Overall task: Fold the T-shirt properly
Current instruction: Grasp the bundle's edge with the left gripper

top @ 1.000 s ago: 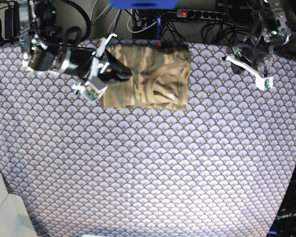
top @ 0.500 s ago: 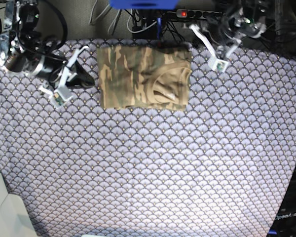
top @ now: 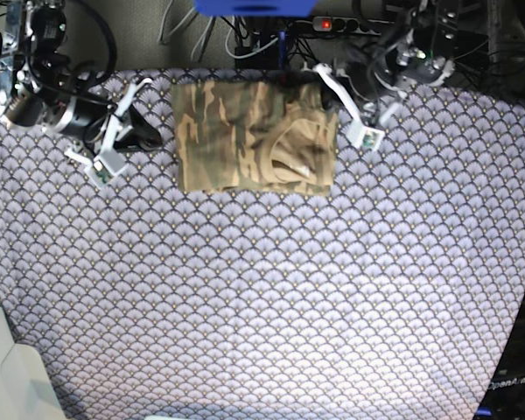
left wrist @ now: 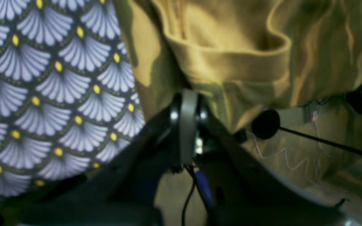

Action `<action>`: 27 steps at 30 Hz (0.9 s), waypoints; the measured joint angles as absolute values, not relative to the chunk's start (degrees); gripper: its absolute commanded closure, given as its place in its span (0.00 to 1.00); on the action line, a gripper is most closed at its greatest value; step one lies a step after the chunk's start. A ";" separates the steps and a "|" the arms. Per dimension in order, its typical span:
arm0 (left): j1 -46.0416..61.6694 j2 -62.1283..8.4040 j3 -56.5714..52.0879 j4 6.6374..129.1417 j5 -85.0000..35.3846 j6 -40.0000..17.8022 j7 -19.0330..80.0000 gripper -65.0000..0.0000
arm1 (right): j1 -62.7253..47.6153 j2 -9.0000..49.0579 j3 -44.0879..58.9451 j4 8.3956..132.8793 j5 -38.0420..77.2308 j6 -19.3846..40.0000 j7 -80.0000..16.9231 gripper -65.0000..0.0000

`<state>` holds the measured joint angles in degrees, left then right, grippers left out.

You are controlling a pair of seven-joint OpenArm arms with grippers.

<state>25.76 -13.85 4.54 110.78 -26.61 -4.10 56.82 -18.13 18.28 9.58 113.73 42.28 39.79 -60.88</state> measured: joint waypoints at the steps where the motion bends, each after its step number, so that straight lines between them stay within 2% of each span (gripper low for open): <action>1: 25.54 -13.80 4.99 110.00 -26.65 -4.12 57.19 1.00 | -18.13 18.28 9.58 113.73 42.30 39.79 -60.82 1.00; 12: 25.17 -14.13 5.13 107.48 -26.68 -4.16 56.80 1.00 | -18.63 18.26 9.58 113.73 42.28 39.79 -60.88 1.00; 19: 21.67 -13.78 4.93 100.90 -29.10 -4.80 55.42 1.00 | -18.76 18.28 9.58 113.73 42.26 39.79 -60.90 1.00; 27: 19.92 -12.05 4.93 101.56 -27.64 -4.45 57.01 1.00 | -18.85 18.28 9.58 113.06 42.41 39.79 -60.80 1.00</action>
